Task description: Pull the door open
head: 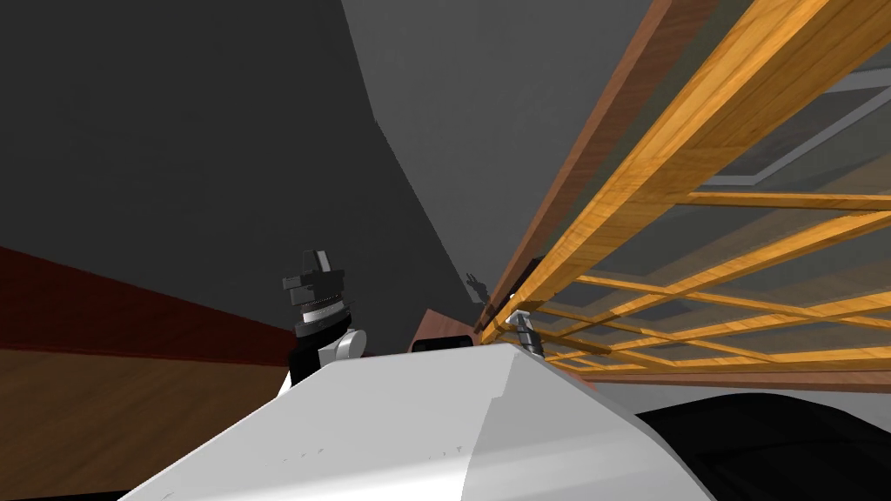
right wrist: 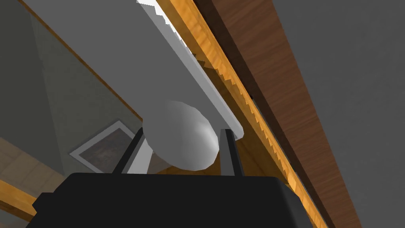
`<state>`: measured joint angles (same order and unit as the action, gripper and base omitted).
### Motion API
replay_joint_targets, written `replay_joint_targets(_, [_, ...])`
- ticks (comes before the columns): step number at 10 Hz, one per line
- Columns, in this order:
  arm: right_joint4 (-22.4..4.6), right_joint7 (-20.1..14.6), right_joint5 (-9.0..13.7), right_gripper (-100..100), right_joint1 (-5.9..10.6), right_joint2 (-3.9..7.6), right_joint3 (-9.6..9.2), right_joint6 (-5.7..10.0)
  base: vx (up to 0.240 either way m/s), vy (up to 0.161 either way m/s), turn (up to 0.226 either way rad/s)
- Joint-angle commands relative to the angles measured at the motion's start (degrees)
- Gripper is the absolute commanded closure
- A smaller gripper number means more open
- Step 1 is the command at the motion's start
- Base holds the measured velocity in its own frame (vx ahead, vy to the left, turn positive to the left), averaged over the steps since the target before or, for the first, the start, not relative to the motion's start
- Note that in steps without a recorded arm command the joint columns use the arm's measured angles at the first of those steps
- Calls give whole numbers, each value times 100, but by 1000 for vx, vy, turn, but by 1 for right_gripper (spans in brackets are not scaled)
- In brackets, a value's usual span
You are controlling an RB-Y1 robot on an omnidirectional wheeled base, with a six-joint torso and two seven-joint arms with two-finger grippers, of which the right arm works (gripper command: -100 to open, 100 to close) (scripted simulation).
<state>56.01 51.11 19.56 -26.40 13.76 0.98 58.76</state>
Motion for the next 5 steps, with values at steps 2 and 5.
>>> replay_joint_targets(2, [54, -409, 94, 100, -7, -42, -110, -6, -48, -2, 31])
replay_joint_targets(5, [88, -848, 233, 100, -9, -43, -191, 15, -55, -5, 45])
